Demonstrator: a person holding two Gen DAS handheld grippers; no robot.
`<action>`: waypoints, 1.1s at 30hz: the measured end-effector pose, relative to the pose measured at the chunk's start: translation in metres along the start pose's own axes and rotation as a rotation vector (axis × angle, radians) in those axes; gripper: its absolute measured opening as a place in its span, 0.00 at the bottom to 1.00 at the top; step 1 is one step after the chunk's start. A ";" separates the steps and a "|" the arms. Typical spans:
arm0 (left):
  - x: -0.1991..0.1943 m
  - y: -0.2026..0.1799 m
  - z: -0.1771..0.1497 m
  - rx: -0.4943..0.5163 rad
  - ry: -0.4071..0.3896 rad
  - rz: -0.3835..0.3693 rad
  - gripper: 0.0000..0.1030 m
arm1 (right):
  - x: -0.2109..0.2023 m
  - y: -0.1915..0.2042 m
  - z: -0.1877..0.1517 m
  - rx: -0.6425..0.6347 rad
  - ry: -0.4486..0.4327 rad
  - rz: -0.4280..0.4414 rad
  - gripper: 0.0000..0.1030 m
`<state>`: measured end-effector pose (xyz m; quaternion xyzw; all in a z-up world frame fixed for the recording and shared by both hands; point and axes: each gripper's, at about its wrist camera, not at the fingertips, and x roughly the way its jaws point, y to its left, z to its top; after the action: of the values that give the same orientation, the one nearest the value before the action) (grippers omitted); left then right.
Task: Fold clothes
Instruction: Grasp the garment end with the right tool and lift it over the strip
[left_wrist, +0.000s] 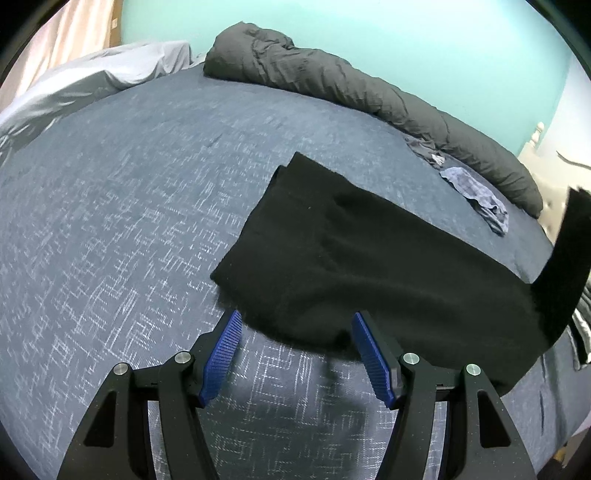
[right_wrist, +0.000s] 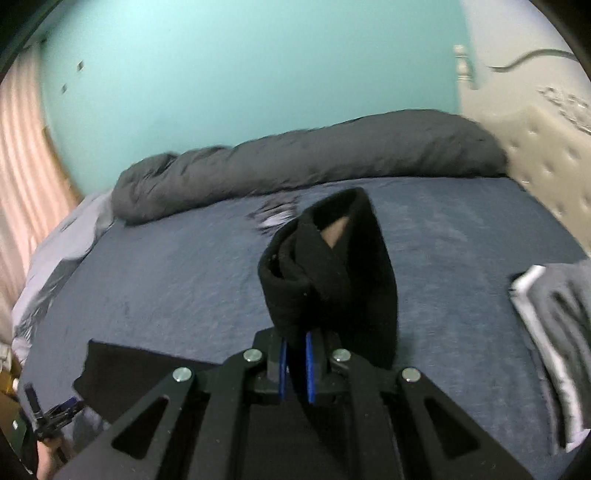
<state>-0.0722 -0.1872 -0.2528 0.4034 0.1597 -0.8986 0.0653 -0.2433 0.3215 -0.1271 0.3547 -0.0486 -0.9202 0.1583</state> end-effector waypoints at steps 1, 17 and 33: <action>0.001 0.000 0.001 0.008 0.001 0.005 0.65 | 0.007 0.016 -0.004 -0.007 0.012 0.009 0.07; 0.012 0.029 0.016 0.006 0.038 0.029 0.65 | 0.094 0.204 -0.041 -0.132 0.163 0.161 0.07; 0.004 0.046 0.018 -0.034 0.008 0.005 0.65 | 0.132 0.347 -0.075 -0.209 0.236 0.360 0.07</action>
<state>-0.0758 -0.2364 -0.2552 0.4064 0.1743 -0.8939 0.0739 -0.1966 -0.0476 -0.1972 0.4269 0.0030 -0.8294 0.3604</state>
